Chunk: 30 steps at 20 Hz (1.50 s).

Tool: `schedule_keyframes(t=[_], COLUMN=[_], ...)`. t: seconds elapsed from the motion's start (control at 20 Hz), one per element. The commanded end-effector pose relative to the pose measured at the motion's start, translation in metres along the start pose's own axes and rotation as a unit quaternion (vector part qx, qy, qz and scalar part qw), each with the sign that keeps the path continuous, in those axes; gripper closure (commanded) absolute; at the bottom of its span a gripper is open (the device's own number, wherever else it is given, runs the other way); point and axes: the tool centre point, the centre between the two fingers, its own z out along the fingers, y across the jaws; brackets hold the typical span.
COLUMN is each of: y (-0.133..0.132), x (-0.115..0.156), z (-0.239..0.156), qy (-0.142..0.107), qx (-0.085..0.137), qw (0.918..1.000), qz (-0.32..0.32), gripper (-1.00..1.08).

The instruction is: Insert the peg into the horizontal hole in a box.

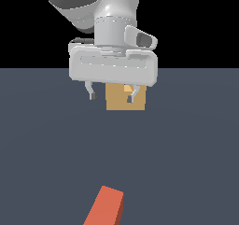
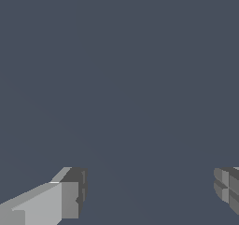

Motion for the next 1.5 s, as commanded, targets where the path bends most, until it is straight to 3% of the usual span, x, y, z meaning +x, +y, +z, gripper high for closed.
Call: schedule_keyframes(t=[0.0, 0.2, 0.4, 0.6, 1.05, 1.25, 1.45], y=[0.000, 0.000, 0.001, 0.001, -0.010, -0.015, -0.018], x=[0.000, -0.010, -0.041, -0.090, -0.232, -0.272, -0.295], z=[0.000, 0.002, 0.008, 0.017, 0.044, 0.053, 0.058], qy=[0.000, 0.000, 0.000, 0.000, 0.002, 0.004, 0.005], qx=[0.000, -0.001, -0.005, -0.011, -0.028, -0.033, -0.036], qw=[1.0000, 1.0000, 0.9998, 0.9991, 0.9939, 0.9915, 0.9900], qz=[0.000, 0.005, 0.019, 0.041, 0.107, 0.125, 0.136], gripper=[-0.92, -0.92, -0.92, -0.92, -0.92, -0.92, -0.92])
